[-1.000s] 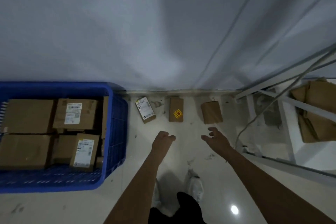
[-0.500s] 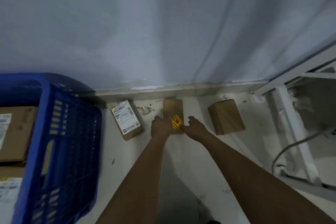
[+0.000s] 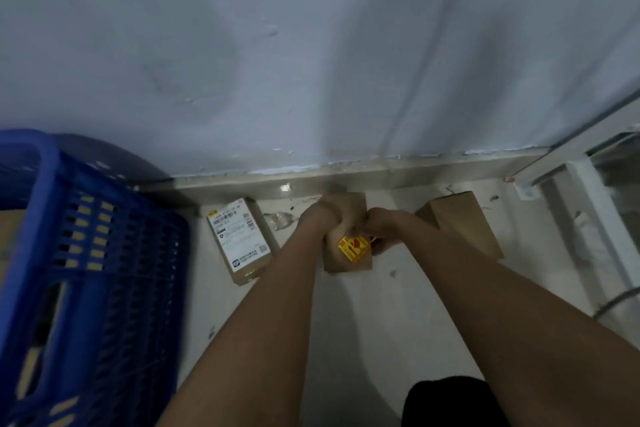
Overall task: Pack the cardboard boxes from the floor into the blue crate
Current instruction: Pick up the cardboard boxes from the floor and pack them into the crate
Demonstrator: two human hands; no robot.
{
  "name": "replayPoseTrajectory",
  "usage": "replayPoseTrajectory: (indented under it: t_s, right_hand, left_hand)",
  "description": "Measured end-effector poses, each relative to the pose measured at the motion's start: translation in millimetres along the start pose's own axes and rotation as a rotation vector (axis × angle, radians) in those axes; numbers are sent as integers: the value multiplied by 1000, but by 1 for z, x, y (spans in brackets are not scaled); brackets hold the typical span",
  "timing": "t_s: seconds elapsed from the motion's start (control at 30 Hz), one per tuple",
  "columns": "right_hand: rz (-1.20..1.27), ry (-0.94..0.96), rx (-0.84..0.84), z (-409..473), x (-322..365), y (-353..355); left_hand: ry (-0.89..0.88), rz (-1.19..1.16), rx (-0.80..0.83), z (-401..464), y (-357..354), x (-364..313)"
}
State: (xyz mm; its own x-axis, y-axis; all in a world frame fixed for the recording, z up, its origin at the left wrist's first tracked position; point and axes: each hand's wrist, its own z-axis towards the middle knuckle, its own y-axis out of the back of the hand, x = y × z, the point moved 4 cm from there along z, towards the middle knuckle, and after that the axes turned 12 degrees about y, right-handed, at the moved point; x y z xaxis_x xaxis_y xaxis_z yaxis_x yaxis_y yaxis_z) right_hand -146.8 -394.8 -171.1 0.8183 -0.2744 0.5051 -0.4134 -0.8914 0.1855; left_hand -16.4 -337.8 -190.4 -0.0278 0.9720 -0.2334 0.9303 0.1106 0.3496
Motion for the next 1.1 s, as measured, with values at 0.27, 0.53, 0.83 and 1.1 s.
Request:
replayPoseTrajectory:
  t_s: [0.27, 0.53, 0.83, 1.1]
  right_hand:
    - [307, 25, 10, -181, 5, -46]
    - [139, 99, -3, -407, 146, -85]
    - [-147, 377, -14, -549, 298, -141]
    - [-226, 397, -139, -594, 391, -287]
  left_hand:
    - [7, -326, -3, -189, 44, 98]
    - [76, -574, -33, -419, 151, 127]
    - [19, -706, -98, -564, 292, 153]
    - [-65, -647, 16, -589, 450, 244]
